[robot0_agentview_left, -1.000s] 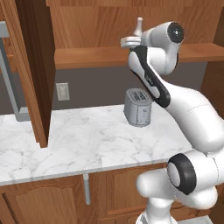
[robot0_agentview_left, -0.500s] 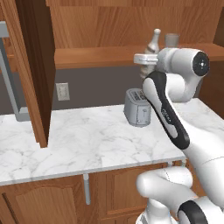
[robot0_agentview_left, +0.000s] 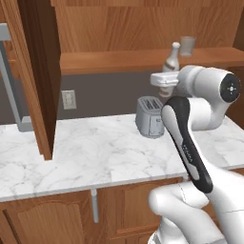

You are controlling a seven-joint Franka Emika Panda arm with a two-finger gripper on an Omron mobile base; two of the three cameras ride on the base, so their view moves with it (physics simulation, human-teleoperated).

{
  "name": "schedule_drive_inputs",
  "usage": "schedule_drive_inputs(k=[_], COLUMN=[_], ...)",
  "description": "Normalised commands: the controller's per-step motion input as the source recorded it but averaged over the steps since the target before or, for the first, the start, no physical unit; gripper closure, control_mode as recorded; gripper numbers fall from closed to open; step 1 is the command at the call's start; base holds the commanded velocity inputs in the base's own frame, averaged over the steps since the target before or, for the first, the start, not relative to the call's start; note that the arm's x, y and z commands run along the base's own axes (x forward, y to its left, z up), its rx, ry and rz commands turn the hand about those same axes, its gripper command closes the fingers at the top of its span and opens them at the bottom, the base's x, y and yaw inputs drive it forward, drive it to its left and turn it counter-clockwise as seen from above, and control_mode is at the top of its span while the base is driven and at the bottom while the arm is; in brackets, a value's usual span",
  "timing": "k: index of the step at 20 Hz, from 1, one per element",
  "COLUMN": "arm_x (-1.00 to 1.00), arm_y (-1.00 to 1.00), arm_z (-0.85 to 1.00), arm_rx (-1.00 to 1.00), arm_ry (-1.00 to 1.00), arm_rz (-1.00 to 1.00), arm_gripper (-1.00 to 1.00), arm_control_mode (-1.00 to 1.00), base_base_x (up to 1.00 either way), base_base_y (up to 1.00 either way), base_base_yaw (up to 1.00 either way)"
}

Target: There is a bowl on the dining counter. Grab a lemon wedge from the fridge and place it in the bowl. Then get the liquor bottle and glass cup from the cabinet and place them next to the bowl.

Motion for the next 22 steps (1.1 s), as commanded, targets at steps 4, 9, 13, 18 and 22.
schedule_drive_inputs(k=[4,9,13,18,22], arm_x=[0.00,0.00,0.00,0.00,0.00], arm_y=[0.00,0.00,0.00,0.00,0.00], arm_z=[0.00,0.00,0.00,0.00,0.00], arm_rx=[0.00,0.00,0.00,0.00,0.00], arm_ry=[0.00,0.00,0.00,0.00,0.00], arm_rz=[0.00,0.00,0.00,0.00,0.00], arm_gripper=[1.00,1.00,1.00,1.00,1.00], arm_control_mode=[1.00,1.00,1.00,1.00,1.00], base_base_x=[-0.85,-1.00,-1.00,-1.00,-1.00], base_base_y=[-0.16,-0.35,-0.36,-0.38,-0.12], base_base_yaw=[0.00,0.00,0.00,0.00,-0.23])
